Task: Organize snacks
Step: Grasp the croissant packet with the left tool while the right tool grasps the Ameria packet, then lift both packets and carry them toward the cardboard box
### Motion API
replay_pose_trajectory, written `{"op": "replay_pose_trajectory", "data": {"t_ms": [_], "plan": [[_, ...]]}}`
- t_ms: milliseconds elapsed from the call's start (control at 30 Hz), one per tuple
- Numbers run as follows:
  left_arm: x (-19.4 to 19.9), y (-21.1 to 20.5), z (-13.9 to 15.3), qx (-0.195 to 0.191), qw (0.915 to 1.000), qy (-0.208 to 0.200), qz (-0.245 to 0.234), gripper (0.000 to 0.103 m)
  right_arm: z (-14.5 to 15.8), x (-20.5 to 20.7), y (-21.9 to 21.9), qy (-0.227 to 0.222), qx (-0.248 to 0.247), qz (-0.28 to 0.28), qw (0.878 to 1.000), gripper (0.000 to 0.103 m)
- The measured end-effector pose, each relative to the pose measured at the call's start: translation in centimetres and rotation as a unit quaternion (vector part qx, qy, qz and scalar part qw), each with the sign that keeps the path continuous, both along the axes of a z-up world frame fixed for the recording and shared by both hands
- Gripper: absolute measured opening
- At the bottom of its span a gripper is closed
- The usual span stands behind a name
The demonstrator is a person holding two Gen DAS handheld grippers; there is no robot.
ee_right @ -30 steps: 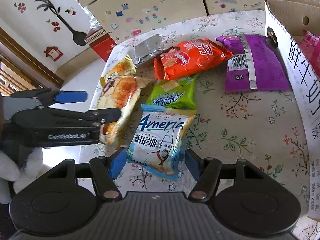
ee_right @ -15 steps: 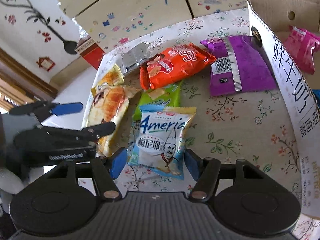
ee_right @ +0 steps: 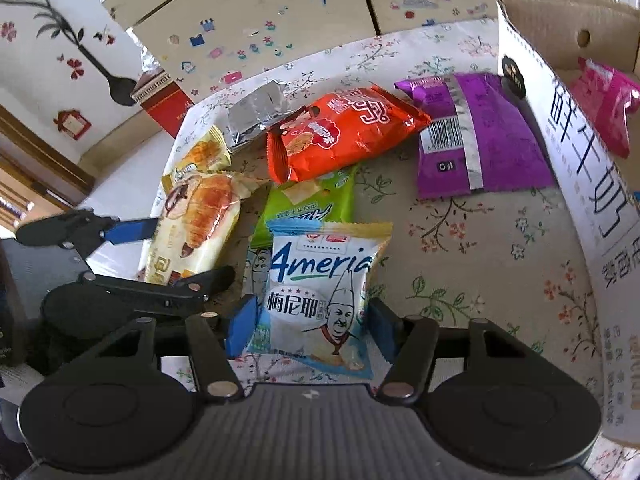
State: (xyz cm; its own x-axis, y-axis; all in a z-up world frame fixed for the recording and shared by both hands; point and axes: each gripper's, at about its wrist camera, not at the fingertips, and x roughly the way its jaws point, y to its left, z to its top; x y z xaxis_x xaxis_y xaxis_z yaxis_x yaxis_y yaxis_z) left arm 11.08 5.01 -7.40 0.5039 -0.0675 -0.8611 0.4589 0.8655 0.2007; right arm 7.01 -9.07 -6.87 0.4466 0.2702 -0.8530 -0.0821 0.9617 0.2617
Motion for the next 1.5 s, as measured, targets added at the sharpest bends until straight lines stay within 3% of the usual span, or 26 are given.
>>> {"op": "replay_pose_trajectory", "data": {"t_ms": [100,233,667,967,1500], "plan": [[0.0,0.0,0.2,-0.014,0.9999,0.008,-0.001,0.061,0.0,-0.1,0.1,-0.006,-0.015,0.01,1.0,0.057],[-0.5,-0.2,0.3,-0.011,0.9999,0.002,-0.003,0.056,0.1,-0.3,-0.1,-0.011,-0.019,0.016,1.0,0.056],[-1.6,-0.7,1.7,-0.02,0.9996,-0.022,-0.003,0.055,2.0,-1.3,-0.6,-0.057,-0.036,0.029,0.997,0.056],[-1.7,-0.8,4.7,-0.053,0.9968,-0.056,0.022,0.055,4.0,-1.9,-1.6,-0.097,-0.031,0.023,0.995,0.056],[-2.0,-4.6,7.6,-0.068,0.9921,-0.105,0.017,0.055,7.2,-3.1,-3.7,-0.163,-0.043,0.009,0.986,0.056]]}}
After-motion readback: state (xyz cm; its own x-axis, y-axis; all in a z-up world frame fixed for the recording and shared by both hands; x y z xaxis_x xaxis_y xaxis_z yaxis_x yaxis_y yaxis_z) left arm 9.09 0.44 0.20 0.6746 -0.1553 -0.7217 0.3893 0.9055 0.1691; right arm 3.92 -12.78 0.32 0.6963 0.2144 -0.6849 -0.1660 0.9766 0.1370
